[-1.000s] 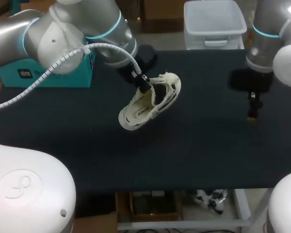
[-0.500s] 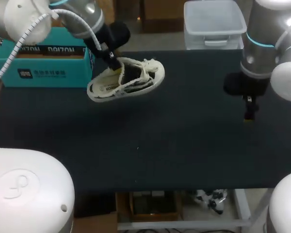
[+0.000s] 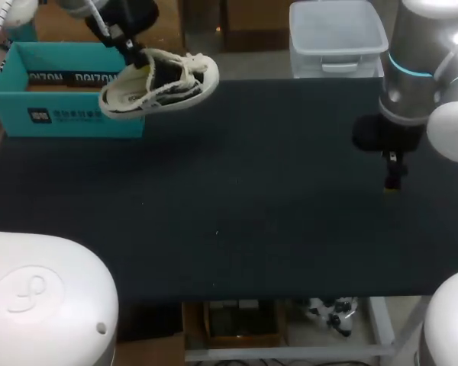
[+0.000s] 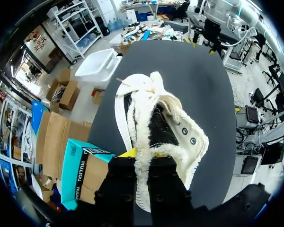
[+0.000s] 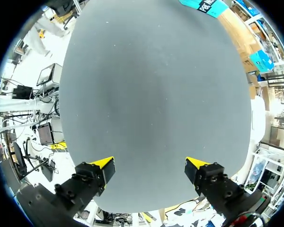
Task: Open the shoe tongue, take the insole out of the shoe, put the insole back into the shoe, and pack the shoe into the shoebox
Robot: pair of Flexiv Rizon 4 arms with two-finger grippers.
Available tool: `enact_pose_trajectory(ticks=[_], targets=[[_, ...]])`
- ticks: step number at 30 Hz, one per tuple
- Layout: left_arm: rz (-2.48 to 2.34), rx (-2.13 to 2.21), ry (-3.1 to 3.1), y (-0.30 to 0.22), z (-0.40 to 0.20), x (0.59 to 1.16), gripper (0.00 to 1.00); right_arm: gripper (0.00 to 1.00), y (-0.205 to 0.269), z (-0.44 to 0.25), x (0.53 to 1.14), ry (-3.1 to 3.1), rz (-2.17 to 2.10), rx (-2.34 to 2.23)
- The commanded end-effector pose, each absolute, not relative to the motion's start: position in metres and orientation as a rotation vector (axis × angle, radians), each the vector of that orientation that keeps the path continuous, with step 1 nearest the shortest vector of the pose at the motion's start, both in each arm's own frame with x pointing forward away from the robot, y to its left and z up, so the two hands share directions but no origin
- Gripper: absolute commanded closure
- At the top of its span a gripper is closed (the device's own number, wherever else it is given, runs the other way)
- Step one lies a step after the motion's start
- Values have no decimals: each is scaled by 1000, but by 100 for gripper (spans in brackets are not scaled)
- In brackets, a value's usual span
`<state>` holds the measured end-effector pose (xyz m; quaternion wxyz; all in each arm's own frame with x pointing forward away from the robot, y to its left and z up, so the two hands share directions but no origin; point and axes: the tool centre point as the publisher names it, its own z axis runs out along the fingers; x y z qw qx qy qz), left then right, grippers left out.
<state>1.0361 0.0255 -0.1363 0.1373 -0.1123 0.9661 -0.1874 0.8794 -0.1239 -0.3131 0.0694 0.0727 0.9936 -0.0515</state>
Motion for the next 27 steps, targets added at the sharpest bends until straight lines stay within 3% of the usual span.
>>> enact_pose_trajectory(ticks=[1, 9, 27], targets=[[-592, -259, 2870, 61, -123, 1078, 100, 0, -125, -314, 878, 2986, -150, 216], [-544, -156, 2895, 109, -118, 1129, 100, 0, -97, -292, 908, 2995, -243, 286], [-427, 17, 2917, 173, -126, 1194, 100, 0, -98, -287, 919, 3076, -231, 217]])
